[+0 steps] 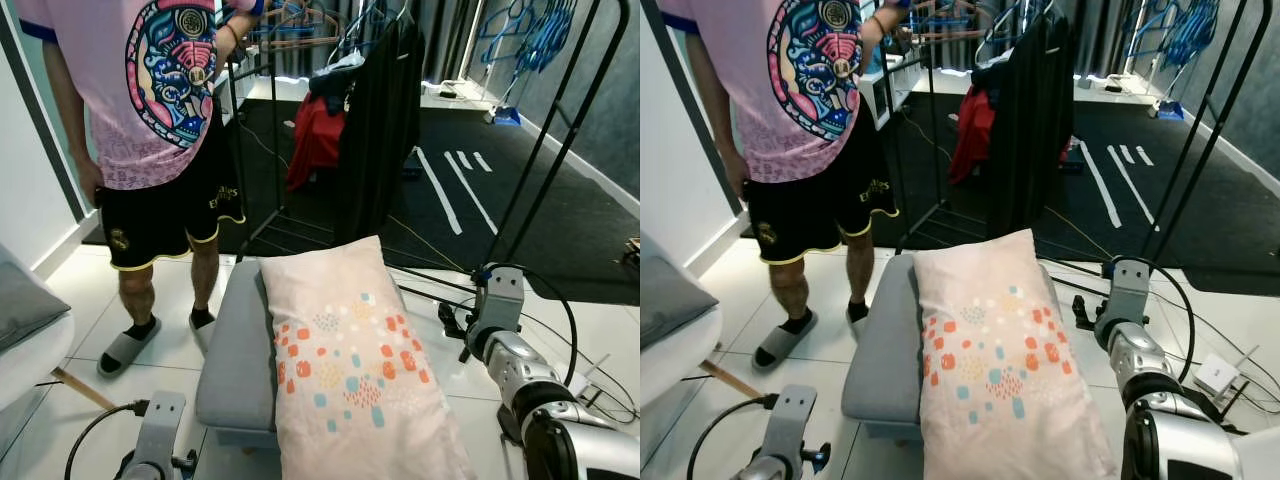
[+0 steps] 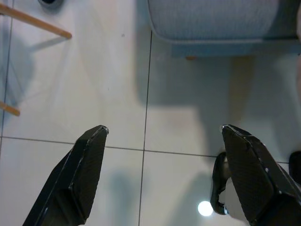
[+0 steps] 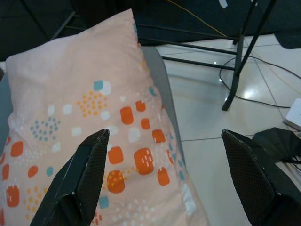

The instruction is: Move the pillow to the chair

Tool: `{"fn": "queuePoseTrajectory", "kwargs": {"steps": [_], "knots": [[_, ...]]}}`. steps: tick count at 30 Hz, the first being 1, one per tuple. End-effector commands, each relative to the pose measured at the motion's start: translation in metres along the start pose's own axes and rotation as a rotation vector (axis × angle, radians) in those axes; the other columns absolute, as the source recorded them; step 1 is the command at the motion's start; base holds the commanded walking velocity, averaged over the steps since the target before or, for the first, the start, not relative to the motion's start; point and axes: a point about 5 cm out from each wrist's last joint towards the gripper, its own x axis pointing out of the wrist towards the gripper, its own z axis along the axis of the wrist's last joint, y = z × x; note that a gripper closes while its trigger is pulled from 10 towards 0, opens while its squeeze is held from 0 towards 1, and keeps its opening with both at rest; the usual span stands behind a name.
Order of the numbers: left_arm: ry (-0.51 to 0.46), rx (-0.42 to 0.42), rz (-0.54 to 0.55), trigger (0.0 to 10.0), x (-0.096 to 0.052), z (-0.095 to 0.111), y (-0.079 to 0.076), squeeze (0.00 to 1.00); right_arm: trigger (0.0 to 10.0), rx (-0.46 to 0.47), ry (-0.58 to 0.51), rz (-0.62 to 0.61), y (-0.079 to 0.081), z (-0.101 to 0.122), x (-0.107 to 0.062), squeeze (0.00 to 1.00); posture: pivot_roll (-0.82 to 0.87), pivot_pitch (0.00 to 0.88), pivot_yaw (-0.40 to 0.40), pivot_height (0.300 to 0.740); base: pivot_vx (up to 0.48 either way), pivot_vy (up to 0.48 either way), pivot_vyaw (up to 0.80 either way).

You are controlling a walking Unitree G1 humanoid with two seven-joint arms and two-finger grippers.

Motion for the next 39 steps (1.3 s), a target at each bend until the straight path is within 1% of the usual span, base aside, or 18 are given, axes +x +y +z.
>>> {"fn": "queuePoseTrajectory", "kwargs": {"steps": [1,5,8,11,16,21,26,27,34,35,37,38,39], "knots": [[0.01,-0.001,-0.002,10.0,0.0,-0.003,-0.001,0.0,10.0,0.023,-0.014,0.001,-0.002,0.006,0.0,0.0,-0.08,0.036,-0.049,0.62,0.0,0.0,0.0],[0.011,0.002,-0.003,10.0,-0.001,-0.003,0.0,0.0,10.0,0.029,-0.036,0.018,0.001,0.012,0.001,0.0,-0.08,0.037,-0.047,0.61,0.0,0.0,0.0],[0.015,0.008,-0.004,10.0,-0.001,-0.004,0.0,0.0,10.0,0.043,-0.079,0.06,0.006,0.025,0.003,0.0,-0.08,0.038,-0.046,0.595,0.0,0.0,0.0],[0.016,0.01,-0.005,10.0,-0.001,-0.004,0.0,0.0,10.0,0.045,-0.086,0.068,0.007,0.027,0.003,0.0,-0.08,0.038,-0.046,0.59,0.0,0.0,0.0],[0.02,0.013,-0.005,10.0,-0.001,-0.005,0.0,0.0,10.0,0.051,-0.123,0.099,0.013,0.038,0.004,0.0,-0.08,0.038,-0.043,0.57,0.0,0.0,0.0],[0.023,0.015,-0.007,10.0,-0.001,-0.006,-0.001,0.0,10.0,0.061,-0.135,0.125,0.017,0.041,0.004,0.0,-0.08,0.031,-0.048,0.555,0.0,0.0,0.0],[0.023,0.015,-0.01,10.0,-0.001,-0.006,-0.002,0.0,10.0,0.069,-0.119,0.139,0.019,0.037,0.004,0.0,-0.1,0.029,-0.055,0.535,0.0,0.0,0.0],[0.024,0.016,-0.011,10.0,-0.001,-0.007,-0.002,0.0,10.0,0.082,-0.109,0.147,0.02,0.032,0.004,0.0,-0.1,0.028,-0.051,0.525,0.0,0.0,0.0],[0.026,0.019,-0.013,10.0,-0.001,-0.007,-0.002,0.0,10.0,0.103,-0.09,0.145,0.019,0.026,0.004,0.0,-0.11,0.026,-0.046,0.515,0.0,0.0,0.0],[0.026,0.021,-0.013,10.0,-0.001,-0.007,-0.002,0.0,10.0,0.128,-0.073,0.144,0.018,0.022,0.004,0.0,-0.11,0.026,-0.046,0.51,0.0,0.0,0.0],[0.026,0.022,-0.012,10.0,-0.001,-0.008,-0.001,0.0,10.0,0.197,-0.016,0.195,0.024,0.007,0.003,0.0,-0.1,0.028,-0.038,0.506,0.0,0.0,0.0],[0.026,0.022,-0.012,10.0,-0.001,-0.008,-0.001,0.0,10.0,0.197,-0.016,0.195,0.024,0.007,0.003,0.0,-0.1,0.028,-0.038,0.506,0.0,0.0,0.0],[0.027,0.026,-0.012,10.0,-0.001,-0.008,0.0,0.0,10.0,0.207,0.043,0.238,0.032,-0.006,0.002,0.0,-0.1,0.031,-0.032,0.506,0.0,0.0,0.0]]}}
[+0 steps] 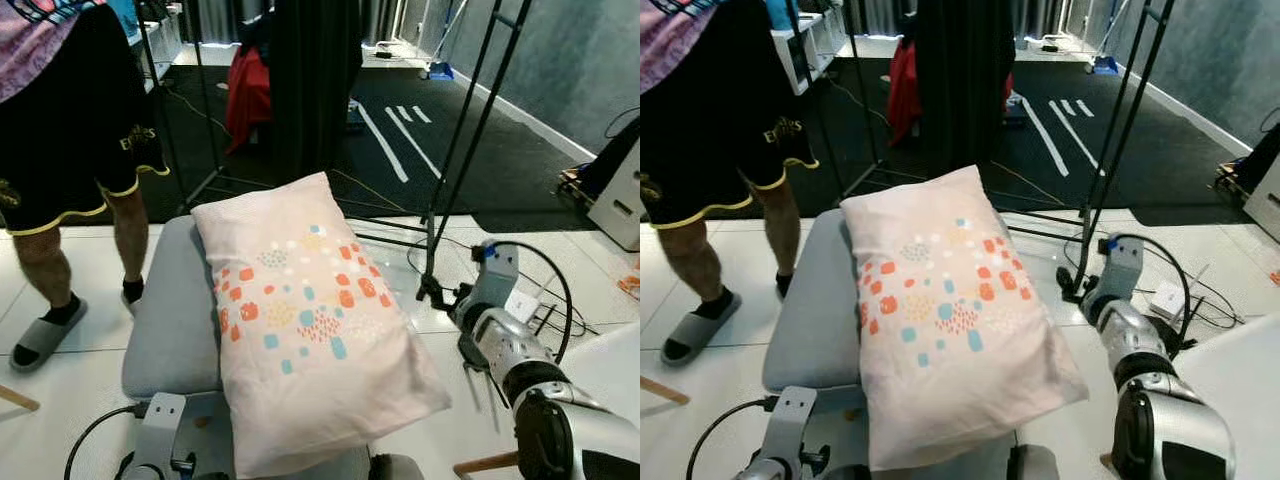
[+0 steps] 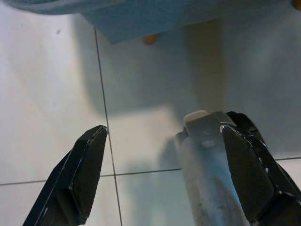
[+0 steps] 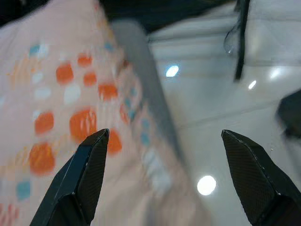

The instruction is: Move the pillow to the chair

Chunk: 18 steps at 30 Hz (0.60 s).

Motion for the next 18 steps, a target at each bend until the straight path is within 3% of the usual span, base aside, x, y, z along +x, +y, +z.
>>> {"fn": "queuePoseTrajectory", "kwargs": {"steps": [1,8,18], "knots": [[0.02,0.017,-0.008,10.0,-0.001,-0.005,0.001,0.0,10.0,0.051,0.082,0.031,0.004,-0.022,-0.001,0.0,-0.1,0.032,-0.03,0.506,0.0,0.0,0.0],[0.02,0.025,-0.002,10.0,-0.002,-0.007,0.006,0.0,10.0,0.102,0.118,0.108,0.018,-0.036,0.0,0.0,-0.07,0.055,-0.008,0.496,0.0,0.0,0.0],[0.035,0.038,0.008,10.0,-0.006,-0.021,0.016,0.0,10.0,0.082,0.107,0.175,0.023,-0.034,0.001,0.0,-0.06,0.12,0.034,0.451,0.0,0.0,0.0]]}}
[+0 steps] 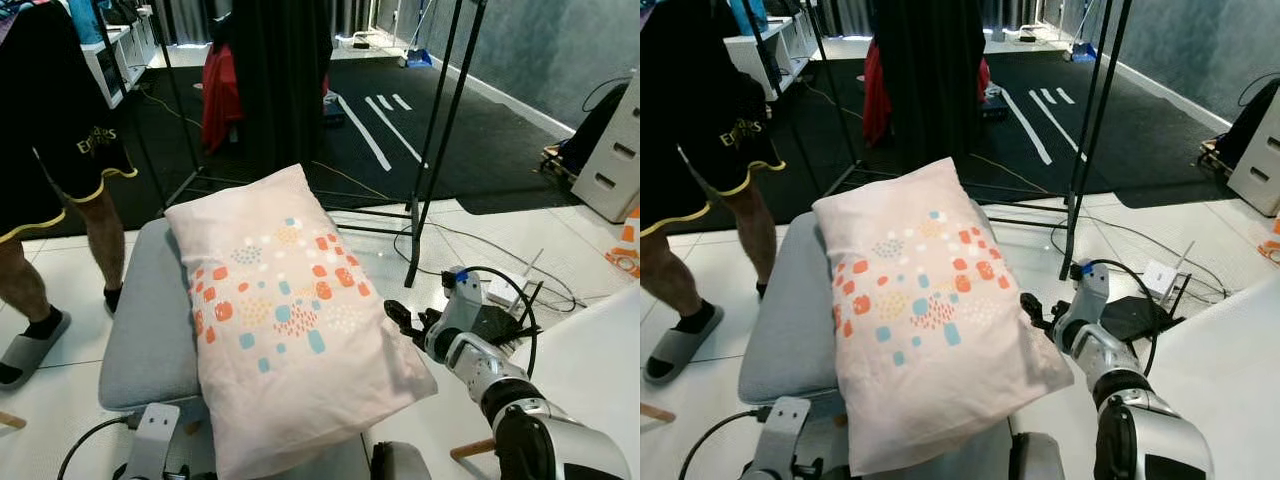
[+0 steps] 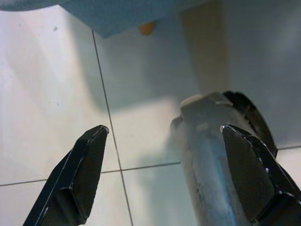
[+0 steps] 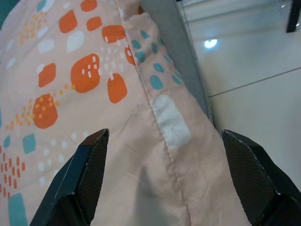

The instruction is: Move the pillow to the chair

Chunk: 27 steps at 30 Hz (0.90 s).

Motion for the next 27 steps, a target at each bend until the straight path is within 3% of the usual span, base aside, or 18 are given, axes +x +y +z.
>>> {"fn": "queuePoseTrajectory", "kwargs": {"steps": [1,10,19,27], "knots": [[0.005,0.017,0.018,10.0,-0.002,-0.006,0.01,0.0,10.0,-0.018,0.028,0.029,0.004,-0.005,0.001,0.0,-0.06,0.131,0.037,0.446,0.0,0.0,0.0],[0.005,-0.003,0.074,10.0,-0.006,-0.016,0.022,0.0,10.0,-0.069,0.133,0.162,0.012,-0.023,0.0,0.0,-0.03,0.177,0.052,0.411,0.0,0.0,0.0],[0.016,0.007,0.09,10.0,-0.011,-0.027,0.036,0.0,10.0,-0.135,0.135,0.073,0.003,-0.022,-0.002,0.0,-0.01,0.229,0.083,0.376,0.0,0.0,0.0],[0.005,0.004,0.096,10.0,-0.011,-0.025,0.037,0.0,10.0,-0.092,0.078,0.103,0.005,-0.01,-0.001,0.0,0.01,0.246,0.091,0.346,0.0,0.0,0.0]]}}
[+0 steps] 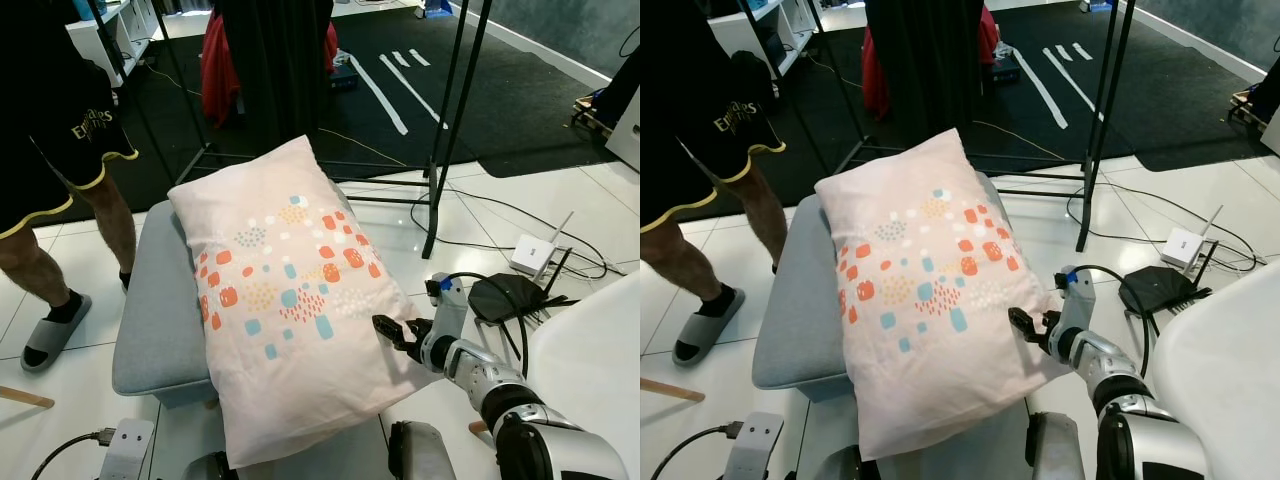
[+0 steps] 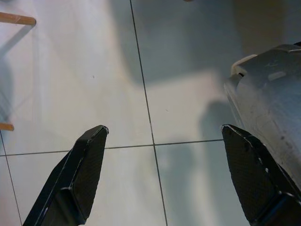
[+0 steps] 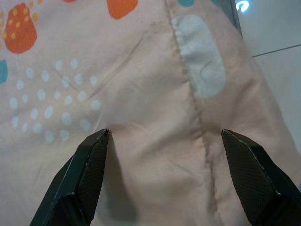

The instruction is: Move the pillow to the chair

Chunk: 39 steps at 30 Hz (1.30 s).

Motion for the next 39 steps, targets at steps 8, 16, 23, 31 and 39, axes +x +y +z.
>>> {"fn": "queuePoseTrajectory", "kwargs": {"steps": [8,16,23,31,39], "knots": [[0.018,0.0,0.026,10.0,-0.004,-0.011,0.011,0.0,10.0,-0.013,-0.02,0.058,0.006,0.008,0.002,0.0,0.02,0.256,0.091,0.306,0.0,0.0,0.0],[0.049,0.004,0.028,10.0,-0.014,-0.035,0.017,0.0,10.0,-0.106,0.119,-0.001,-0.002,-0.015,-0.002,0.0,0.05,0.267,0.095,0.3,0.0,0.0,0.0],[0.059,0.009,0.027,10.0,-0.016,-0.041,0.019,0.0,10.0,-0.067,0.009,-0.115,-0.011,-0.002,-0.004,0.0,0.06,0.271,0.101,0.3,0.0,0.0,0.0],[0.062,0.012,0.023,10.0,-0.016,-0.042,0.018,0.0,10.0,-0.022,-0.052,-0.129,-0.01,0.011,-0.002,0.0,0.07,0.284,0.1,0.3,0.0,0.0,0.0],[0.048,0.012,0.022,10.0,-0.016,-0.039,0.018,0.0,10.0,0.089,0.095,0.179,0.026,-0.018,0.009,0.0,0.07,0.29,0.097,0.3,0.0,0.0,0.0]]}}
